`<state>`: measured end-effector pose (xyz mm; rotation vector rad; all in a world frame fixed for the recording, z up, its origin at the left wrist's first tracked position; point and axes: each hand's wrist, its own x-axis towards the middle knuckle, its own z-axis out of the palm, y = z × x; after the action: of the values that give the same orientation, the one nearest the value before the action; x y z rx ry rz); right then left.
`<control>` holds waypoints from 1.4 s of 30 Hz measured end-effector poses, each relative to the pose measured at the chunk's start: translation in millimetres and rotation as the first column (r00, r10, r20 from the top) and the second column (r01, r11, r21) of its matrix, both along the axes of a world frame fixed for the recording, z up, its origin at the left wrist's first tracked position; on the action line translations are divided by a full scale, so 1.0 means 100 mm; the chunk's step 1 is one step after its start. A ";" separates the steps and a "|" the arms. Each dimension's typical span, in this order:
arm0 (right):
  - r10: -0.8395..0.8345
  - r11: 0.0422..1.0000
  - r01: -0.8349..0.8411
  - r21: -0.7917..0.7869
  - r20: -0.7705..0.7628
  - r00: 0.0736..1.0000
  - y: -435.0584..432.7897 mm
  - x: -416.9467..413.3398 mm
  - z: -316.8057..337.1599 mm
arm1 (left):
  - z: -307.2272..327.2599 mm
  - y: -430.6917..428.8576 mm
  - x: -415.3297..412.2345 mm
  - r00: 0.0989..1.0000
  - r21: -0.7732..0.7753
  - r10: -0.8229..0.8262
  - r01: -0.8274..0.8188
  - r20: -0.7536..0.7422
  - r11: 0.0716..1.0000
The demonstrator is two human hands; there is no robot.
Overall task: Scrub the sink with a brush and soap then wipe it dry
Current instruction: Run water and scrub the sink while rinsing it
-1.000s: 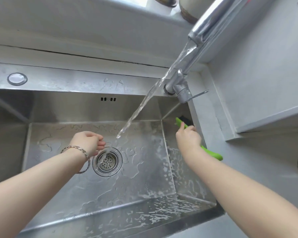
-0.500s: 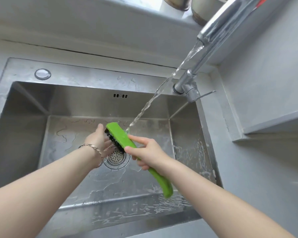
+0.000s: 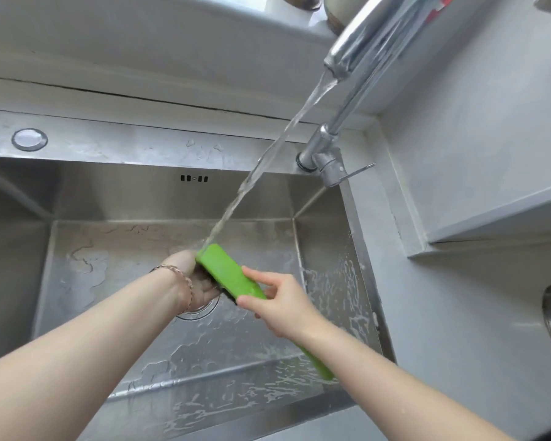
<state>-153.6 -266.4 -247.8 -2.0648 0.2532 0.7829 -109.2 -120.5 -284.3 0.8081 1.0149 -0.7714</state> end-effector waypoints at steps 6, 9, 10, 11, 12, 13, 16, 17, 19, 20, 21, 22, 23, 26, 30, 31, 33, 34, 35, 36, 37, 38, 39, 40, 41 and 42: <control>0.399 0.594 -0.266 -0.759 -0.010 0.917 -0.87 0.39 0.32 | 0.04 0.04 0.07 0.991 0.242 -0.109 0.086 0.082 0.966; 0.493 0.395 -0.246 -0.885 -0.021 0.870 -1.10 0.80 0.44 | 0.03 0.04 0.06 0.989 0.275 -0.135 0.114 0.059 0.955; 0.506 0.353 -0.224 -0.909 -0.017 0.863 -1.14 0.90 0.46 | 0.03 0.02 0.05 0.989 0.283 -0.141 0.121 0.051 0.952; 0.510 0.325 -0.204 -0.924 -0.010 0.860 -1.17 0.96 0.46 | 0.03 -0.01 0.03 0.989 0.287 -0.144 0.126 0.044 0.950; 0.502 0.312 -0.196 -0.930 -0.014 0.865 -1.19 0.98 0.45 | 0.03 -0.03 0.01 0.989 0.289 -0.143 0.126 0.038 0.949; 0.487 0.307 -0.208 -0.929 -0.035 0.873 -1.21 0.95 0.43 | 0.02 -0.05 0.00 0.990 0.291 -0.140 0.124 0.034 0.949; 0.480 0.260 -0.286 -0.922 -0.134 0.867 -1.22 0.68 0.39 | 0.00 -0.09 0.01 0.990 0.296 -0.139 0.128 0.016 0.946; 0.496 0.231 -0.326 -0.917 -0.178 0.850 -1.21 0.60 0.41 | 0.00 -0.09 0.01 0.990 0.307 -0.142 0.131 0.014 0.943; 0.538 0.176 -0.431 -0.885 -0.280 0.795 -1.16 0.49 0.51 | 0.02 -0.09 0.01 0.989 0.321 -0.146 0.134 0.016 0.938; 0.556 0.156 -0.476 -0.865 -0.322 0.766 -1.10 0.48 0.56 | 0.02 -0.09 0.01 0.990 0.317 -0.142 0.129 0.019 0.939; 0.571 0.139 -0.504 -0.853 -0.347 0.744 -1.02 0.51 0.61 | 0.02 -0.09 0.00 0.991 0.310 -0.135 0.121 0.023 0.943; 0.583 0.131 -0.504 -0.854 -0.345 0.736 -0.93 0.58 0.64 | 0.01 -0.09 0.00 0.991 0.300 -0.129 0.115 0.024 0.947; 0.590 0.128 -0.482 -0.866 -0.325 0.740 -0.85 0.67 0.63 | -0.01 -0.10 -0.01 0.993 0.290 -0.119 0.107 0.022 0.951; 0.551 0.130 -0.415 -0.901 -0.282 0.785 -0.72 0.98 0.51 | -0.02 -0.10 -0.03 0.996 0.273 -0.089 0.079 0.022 0.959; 0.491 0.117 -0.460 -0.880 -0.352 0.797 -0.72 0.87 0.17 | -0.04 -0.04 -0.05 0.998 0.255 -0.053 0.042 0.036 0.966; 0.479 0.114 -0.477 -0.871 -0.373 0.795 -0.72 0.78 0.08 | -0.05 -0.02 -0.05 0.998 0.259 -0.044 0.033 0.037 0.965; 0.461 0.108 -0.505 -0.856 -0.407 0.789 -0.73 0.63 -0.06 | -0.05 0.01 -0.06 0.999 0.264 -0.039 0.029 0.035 0.964; 0.460 0.106 -0.527 -0.843 -0.428 0.778 -0.73 0.56 -0.12 | -0.06 0.03 -0.08 0.999 0.267 -0.045 0.035 0.031 0.963; 0.463 0.101 -0.554 -0.826 -0.454 0.761 -0.74 0.48 -0.19 | -0.06 0.04 -0.08 0.998 0.271 -0.053 0.044 0.025 0.962; 0.463 0.096 -0.584 -0.806 -0.483 0.743 -0.75 0.39 -0.25 | -0.07 0.05 -0.10 0.998 0.272 -0.056 0.049 0.018 0.961; 0.458 0.099 -0.615 -0.783 -0.512 0.726 -0.75 0.29 -0.32 | -0.08 0.05 -0.12 0.998 0.272 -0.058 0.052 0.014 0.961; 0.445 0.119 -0.643 -0.757 -0.538 0.716 -0.73 0.18 -0.38 | -0.08 0.05 -0.14 0.998 0.272 -0.063 0.057 0.010 0.961; 0.432 0.147 -0.660 -0.737 -0.552 0.713 -0.70 0.12 -0.44 | -0.09 0.06 -0.15 0.998 0.277 -0.068 0.064 0.008 0.959; 0.431 0.173 -0.661 -0.730 -0.548 0.717 -0.67 0.13 -0.46 | -0.10 0.06 -0.17 0.998 0.285 -0.067 0.064 0.004 0.957; 0.439 0.179 -0.649 -0.740 -0.530 0.725 -0.64 0.21 -0.45 | -0.12 0.06 -0.19 0.998 0.297 -0.068 0.065 -0.001 0.953; 0.461 0.166 -0.615 -0.771 -0.491 0.740 -0.62 0.34 -0.43 | -0.15 0.05 -0.20 0.998 0.309 -0.070 0.067 -0.003 0.949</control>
<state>-119.7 -328.8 -290.5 -3.2872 -0.0542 1.4884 -129.5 -115.0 -299.7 1.1197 1.1212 -0.6753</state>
